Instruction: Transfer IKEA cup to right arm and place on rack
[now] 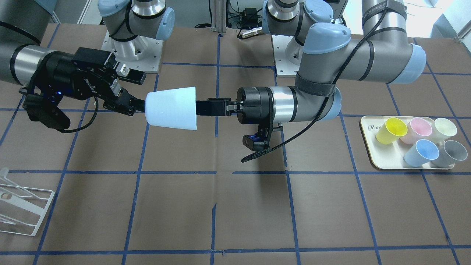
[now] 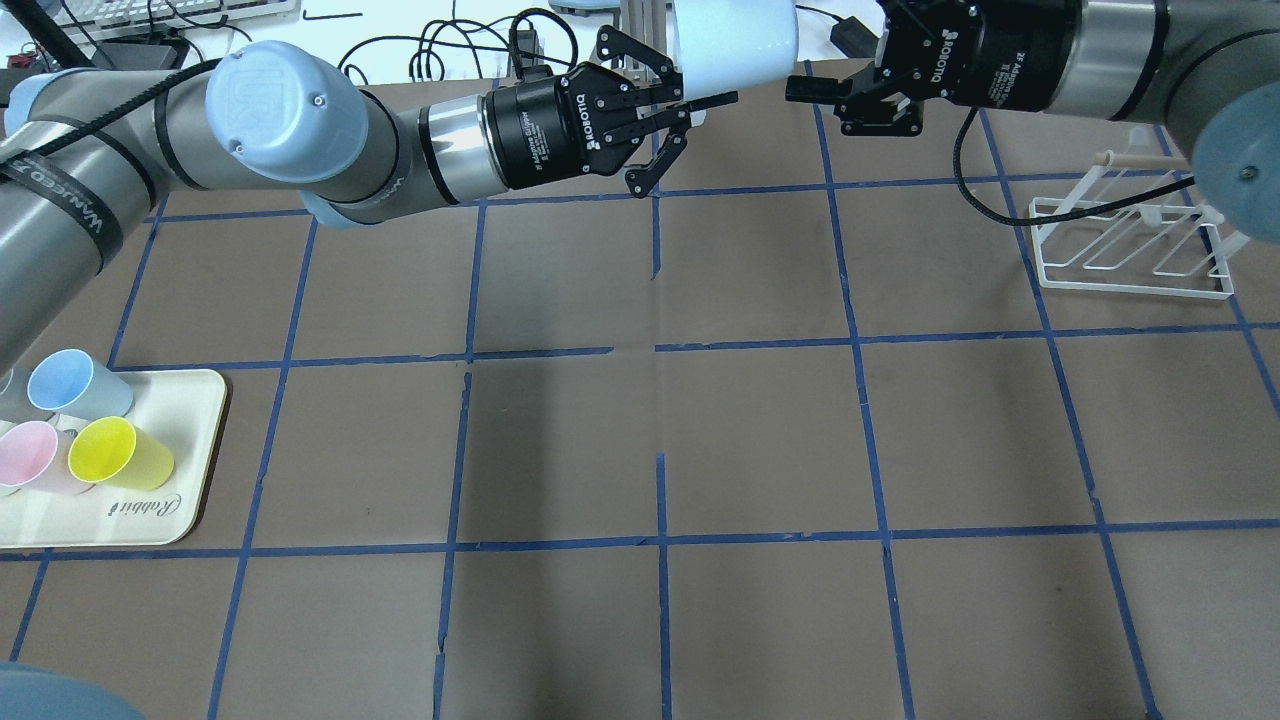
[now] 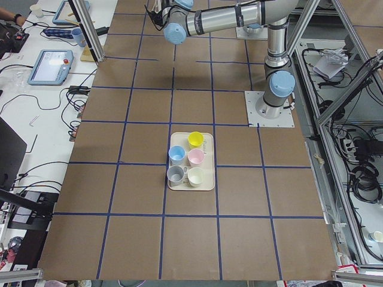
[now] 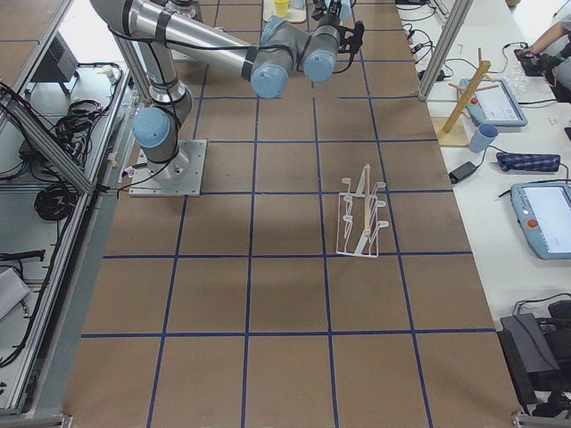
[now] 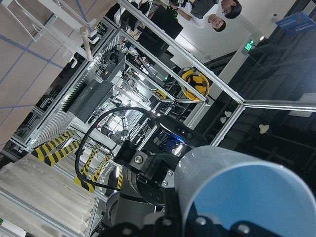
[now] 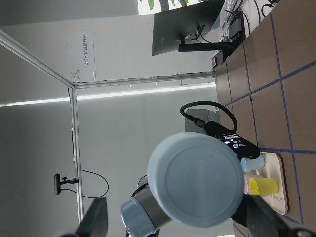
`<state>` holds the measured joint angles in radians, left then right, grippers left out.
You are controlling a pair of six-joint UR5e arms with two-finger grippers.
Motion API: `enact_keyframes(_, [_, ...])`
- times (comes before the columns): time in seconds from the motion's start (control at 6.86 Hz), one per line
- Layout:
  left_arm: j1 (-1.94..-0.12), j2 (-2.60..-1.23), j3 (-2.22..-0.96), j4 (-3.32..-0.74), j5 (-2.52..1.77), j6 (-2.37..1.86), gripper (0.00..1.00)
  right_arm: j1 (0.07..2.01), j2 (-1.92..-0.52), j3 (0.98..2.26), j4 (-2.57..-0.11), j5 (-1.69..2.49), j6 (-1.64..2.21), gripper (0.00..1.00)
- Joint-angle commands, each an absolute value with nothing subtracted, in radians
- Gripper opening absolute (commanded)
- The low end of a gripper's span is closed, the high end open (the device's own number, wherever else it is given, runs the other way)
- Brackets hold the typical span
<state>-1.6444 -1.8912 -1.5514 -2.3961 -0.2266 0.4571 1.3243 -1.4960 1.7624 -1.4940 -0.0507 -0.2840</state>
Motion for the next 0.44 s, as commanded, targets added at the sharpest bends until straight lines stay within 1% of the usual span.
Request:
enact_keyframes(0.0, [-1.646,-1.894,-1.548,-2.396,-0.226,0.457,0.00,1.330,-1.479,1.759,-1.537,-0.061,-0.265,1.00])
enact_keyframes(0.29, [-1.646,-1.893,-1.548,-2.396,-0.226,0.457,0.00,1.331,-1.476,1.759,-1.540,-0.060,-0.265,1.00])
